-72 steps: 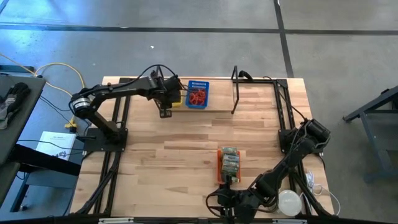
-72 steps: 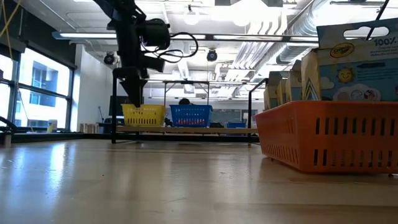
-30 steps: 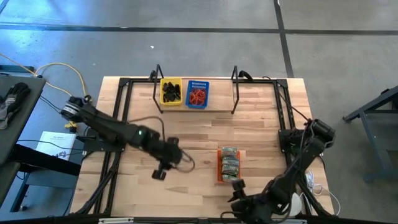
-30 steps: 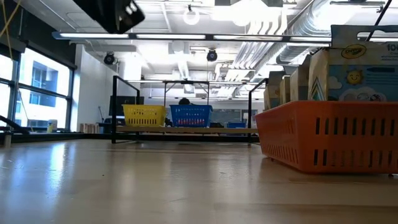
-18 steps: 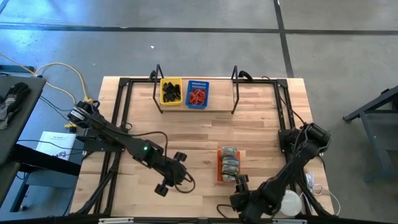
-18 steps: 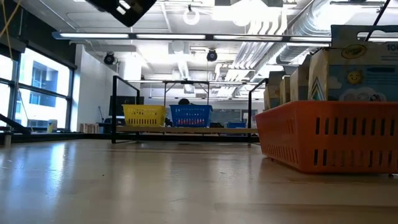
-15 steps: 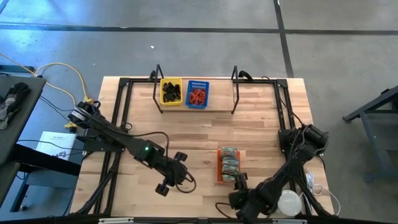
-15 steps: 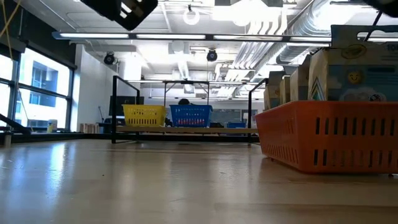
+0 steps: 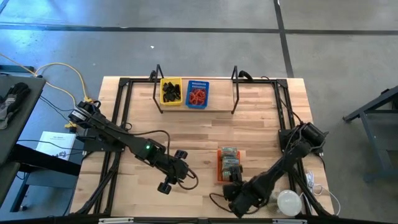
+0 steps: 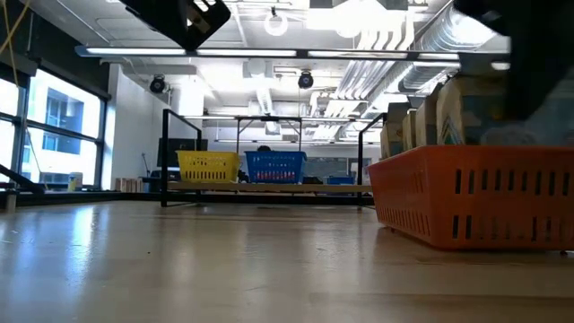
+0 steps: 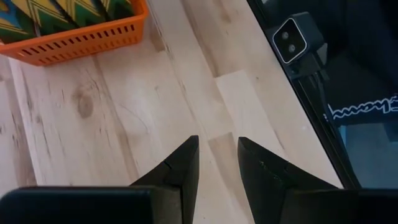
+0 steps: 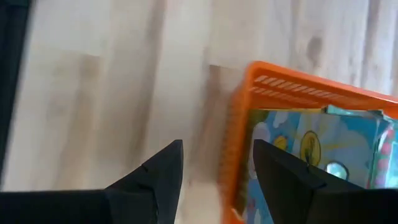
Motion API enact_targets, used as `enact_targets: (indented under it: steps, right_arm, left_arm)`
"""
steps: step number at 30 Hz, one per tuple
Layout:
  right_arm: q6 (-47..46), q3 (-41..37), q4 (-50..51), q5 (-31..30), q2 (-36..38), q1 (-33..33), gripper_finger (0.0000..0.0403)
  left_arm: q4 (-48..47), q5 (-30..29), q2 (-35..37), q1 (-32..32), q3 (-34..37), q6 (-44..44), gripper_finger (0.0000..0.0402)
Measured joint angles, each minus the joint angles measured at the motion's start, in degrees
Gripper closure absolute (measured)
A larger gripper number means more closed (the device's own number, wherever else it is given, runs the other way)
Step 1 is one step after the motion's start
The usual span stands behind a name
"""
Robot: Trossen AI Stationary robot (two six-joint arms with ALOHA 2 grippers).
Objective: Pick & Place Office Desk Supplies
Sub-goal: Put the orange basket on the shelf
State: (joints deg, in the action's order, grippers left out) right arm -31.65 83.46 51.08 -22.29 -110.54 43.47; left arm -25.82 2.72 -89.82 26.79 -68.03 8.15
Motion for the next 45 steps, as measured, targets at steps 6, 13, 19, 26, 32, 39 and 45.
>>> enact_targets:
  steps: [6,13,19,26,32,39,45]
  right_arm:
    - [-1.69,0.02,2.68,4.04,-0.12,-3.93,0.0220]
    - [-1.09,0.12,2.22,9.75,-2.17,-6.75,0.0220]
    - [1.99,0.15,2.70,10.89,-5.56,-6.70,0.0220]
    - [2.74,-0.04,2.99,7.62,-6.10,-6.74,0.0259]
    - [3.40,-0.07,8.21,9.56,-6.12,-7.22,0.0385]
    - [3.18,-0.07,18.90,2.40,-6.12,-7.22,0.0399]
    - [1.76,2.92,29.04,-1.75,-5.51,-9.22,0.0399]
  left_arm:
    - [0.00,0.02,0.00,0.00,0.00,1.79,0.0295]
    - [-0.02,0.04,0.00,0.38,-0.01,2.56,0.0295]
    - [-0.05,0.02,0.00,1.83,-0.02,2.54,0.0295]
    - [-0.07,0.02,0.00,3.97,-0.02,2.00,0.0295]
    - [3.15,-4.68,0.02,4.94,-0.02,-1.55,0.0295]
    - [5.01,-15.02,0.04,4.94,-0.02,-8.41,0.0295]
    - [0.93,-21.32,0.04,4.30,-0.02,-13.25,0.0295]
